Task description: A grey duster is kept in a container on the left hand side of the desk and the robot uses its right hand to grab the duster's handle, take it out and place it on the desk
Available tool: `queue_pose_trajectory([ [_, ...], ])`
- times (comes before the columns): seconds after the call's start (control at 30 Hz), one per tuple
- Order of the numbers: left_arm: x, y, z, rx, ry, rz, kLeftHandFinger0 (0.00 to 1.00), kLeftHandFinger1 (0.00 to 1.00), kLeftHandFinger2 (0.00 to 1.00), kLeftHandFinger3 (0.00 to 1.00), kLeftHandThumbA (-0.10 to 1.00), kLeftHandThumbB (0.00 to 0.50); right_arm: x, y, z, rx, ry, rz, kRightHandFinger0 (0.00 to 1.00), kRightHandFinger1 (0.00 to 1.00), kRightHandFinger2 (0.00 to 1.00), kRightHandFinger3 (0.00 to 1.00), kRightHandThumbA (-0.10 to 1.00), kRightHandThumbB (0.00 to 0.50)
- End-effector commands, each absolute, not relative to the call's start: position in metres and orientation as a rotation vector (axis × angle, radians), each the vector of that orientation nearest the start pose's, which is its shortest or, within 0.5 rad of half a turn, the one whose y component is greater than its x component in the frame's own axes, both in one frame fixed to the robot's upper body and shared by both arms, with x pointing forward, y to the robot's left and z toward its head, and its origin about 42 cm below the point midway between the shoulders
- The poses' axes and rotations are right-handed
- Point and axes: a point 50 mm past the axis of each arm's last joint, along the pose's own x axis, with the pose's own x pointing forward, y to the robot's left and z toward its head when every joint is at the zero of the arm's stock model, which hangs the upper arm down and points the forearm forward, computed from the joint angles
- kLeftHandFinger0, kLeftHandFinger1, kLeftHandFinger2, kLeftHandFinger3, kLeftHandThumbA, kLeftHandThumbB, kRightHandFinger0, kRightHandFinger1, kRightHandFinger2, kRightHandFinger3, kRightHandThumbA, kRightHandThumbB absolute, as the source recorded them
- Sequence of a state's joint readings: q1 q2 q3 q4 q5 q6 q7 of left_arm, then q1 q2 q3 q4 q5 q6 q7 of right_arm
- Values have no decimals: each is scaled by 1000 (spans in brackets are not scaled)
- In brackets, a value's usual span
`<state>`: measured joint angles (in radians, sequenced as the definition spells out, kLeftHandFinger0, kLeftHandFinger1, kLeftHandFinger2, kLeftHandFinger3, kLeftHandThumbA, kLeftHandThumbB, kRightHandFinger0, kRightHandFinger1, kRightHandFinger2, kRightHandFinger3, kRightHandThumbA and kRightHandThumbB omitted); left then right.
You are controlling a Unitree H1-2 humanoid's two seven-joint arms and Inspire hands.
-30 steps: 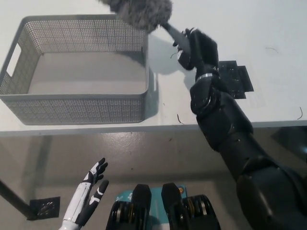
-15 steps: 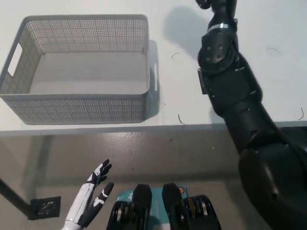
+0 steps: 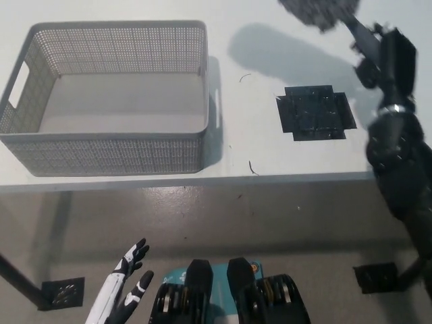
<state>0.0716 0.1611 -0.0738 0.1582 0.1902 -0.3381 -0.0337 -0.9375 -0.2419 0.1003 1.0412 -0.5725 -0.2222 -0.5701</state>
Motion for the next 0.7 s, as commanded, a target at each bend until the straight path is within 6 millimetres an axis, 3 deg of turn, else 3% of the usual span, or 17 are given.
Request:
queue_pose_trajectory([
  [0.0, 247, 251, 63, 354, -163, -137, 1000, 1000, 1000, 1000, 919, 25, 546, -278, 276, -853, -470, -418, 0, 182, 659, 618, -100, 156],
  [0.1, 246, 251, 63, 360, -148, -132, 1000, 1000, 1000, 1000, 937, 31, 542, -309, 283, -851, -417, -458, 0, 227, 676, 742, -100, 152],
  [0.17, 245, 251, 61, 352, -146, -132, 1000, 1000, 1000, 1000, 936, 28, 537, -323, 287, -876, -465, -483, 0, 237, 689, 764, -100, 174],
  [0.3, 244, 251, 60, 356, -141, -126, 1000, 1000, 1000, 1000, 936, 25, 535, -336, 288, -937, -494, -465, 0, 233, 672, 708, -100, 174],
  [0.37, 244, 251, 59, 352, -145, -124, 1000, 1000, 1000, 1000, 931, 19, 532, -346, 288, -1007, -472, -427, 0, 283, 722, 754, -100, 177],
  [0.4, 244, 251, 59, 353, -146, -125, 1000, 1000, 1000, 1000, 933, 20, 531, -349, 288, -1040, -488, -417, 0, 286, 727, 758, -100, 207],
  [0.5, 245, 253, 61, 361, -152, -120, 1000, 1000, 1000, 1000, 939, 12, 531, -355, 290, -1153, -488, -378, 0, 314, 746, 773, -100, 186],
  [0.6, 245, 254, 62, 356, -156, -115, 1000, 1000, 1000, 1000, 934, 14, 530, -364, 290, -1273, -493, -326, 0, 362, 746, 648, -100, 264],
  [0.67, 246, 255, 63, 352, -158, -113, 1000, 1000, 1000, 1000, 930, 13, 529, -368, 288, -1319, -483, -286, 5, 335, 686, 593, -100, 332],
])
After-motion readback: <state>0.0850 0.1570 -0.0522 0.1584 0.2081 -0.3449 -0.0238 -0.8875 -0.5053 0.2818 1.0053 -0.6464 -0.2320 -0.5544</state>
